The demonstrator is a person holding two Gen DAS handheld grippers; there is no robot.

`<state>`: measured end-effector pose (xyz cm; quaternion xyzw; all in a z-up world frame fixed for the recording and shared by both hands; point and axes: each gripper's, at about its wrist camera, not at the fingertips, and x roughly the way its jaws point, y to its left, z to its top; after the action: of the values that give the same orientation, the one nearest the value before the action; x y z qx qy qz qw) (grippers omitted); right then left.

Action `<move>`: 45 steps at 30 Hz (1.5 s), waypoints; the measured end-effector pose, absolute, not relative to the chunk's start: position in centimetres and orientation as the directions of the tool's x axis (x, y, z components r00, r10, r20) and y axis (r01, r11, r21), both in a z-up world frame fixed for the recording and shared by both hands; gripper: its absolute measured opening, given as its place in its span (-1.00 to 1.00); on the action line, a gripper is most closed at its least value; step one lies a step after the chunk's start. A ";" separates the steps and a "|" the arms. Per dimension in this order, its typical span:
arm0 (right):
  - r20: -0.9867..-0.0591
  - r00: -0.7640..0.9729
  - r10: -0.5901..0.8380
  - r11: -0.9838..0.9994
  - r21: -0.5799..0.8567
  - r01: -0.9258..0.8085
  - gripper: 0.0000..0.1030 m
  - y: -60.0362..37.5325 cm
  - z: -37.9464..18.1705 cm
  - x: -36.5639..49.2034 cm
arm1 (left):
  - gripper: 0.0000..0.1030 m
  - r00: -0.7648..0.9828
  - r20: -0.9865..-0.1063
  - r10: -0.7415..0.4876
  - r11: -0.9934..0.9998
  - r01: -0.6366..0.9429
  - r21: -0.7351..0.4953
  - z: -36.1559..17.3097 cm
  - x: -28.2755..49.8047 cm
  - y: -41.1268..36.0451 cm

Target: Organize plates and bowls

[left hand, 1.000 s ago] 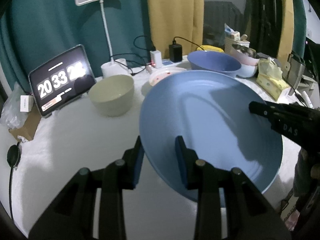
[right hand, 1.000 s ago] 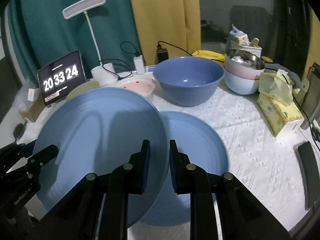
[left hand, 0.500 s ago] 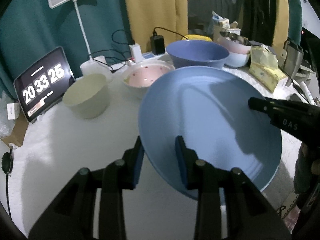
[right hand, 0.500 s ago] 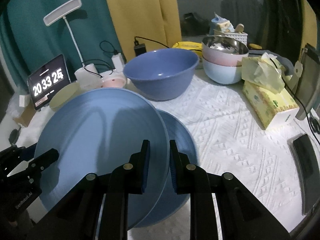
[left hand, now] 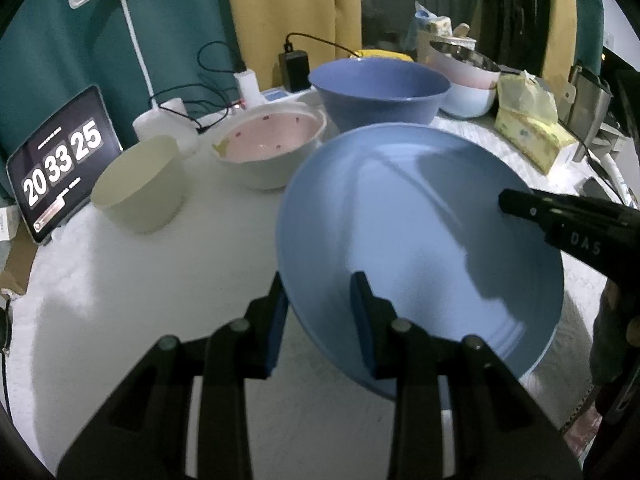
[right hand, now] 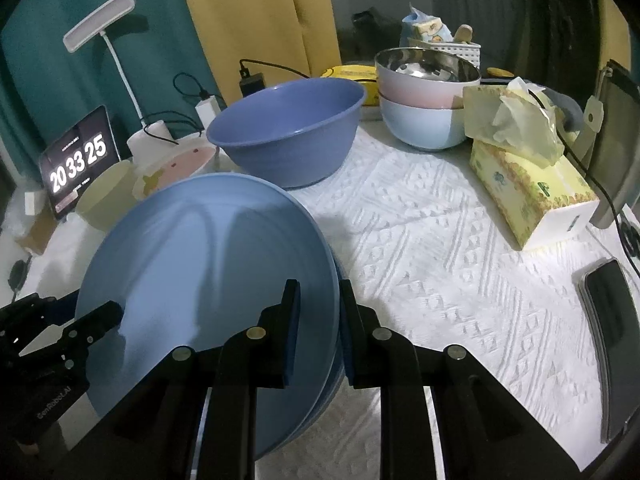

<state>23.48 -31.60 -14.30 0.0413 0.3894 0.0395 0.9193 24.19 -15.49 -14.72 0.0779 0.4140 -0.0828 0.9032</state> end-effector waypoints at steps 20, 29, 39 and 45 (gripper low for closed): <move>-0.719 0.691 0.077 0.996 0.091 -0.016 -0.60 -31.9 -14.8 24.5 | -0.29 0.627 -0.775 -0.087 0.975 0.212 0.062 -15.5 25.2 -15.0; -0.725 0.683 0.088 0.994 0.107 -0.014 -0.41 -31.8 -14.6 24.4 | -0.09 0.657 -0.749 -0.086 0.983 0.179 0.044 -14.4 24.6 -13.6; -0.718 0.693 0.064 0.994 0.107 0.018 -0.08 -32.4 -14.8 24.2 | -0.08 0.646 -0.757 -0.102 0.993 0.111 -0.040 -15.3 25.5 -11.7; -0.740 0.668 0.085 0.991 0.135 0.024 -0.08 -32.7 -16.0 24.8 | -0.07 0.626 -0.771 -0.115 0.991 0.120 -0.051 -16.1 26.2 -12.4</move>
<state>24.78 -32.67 -16.04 0.0669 0.4073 0.0165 0.9107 26.24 -12.35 -16.15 0.0027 0.4272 -0.0653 0.9018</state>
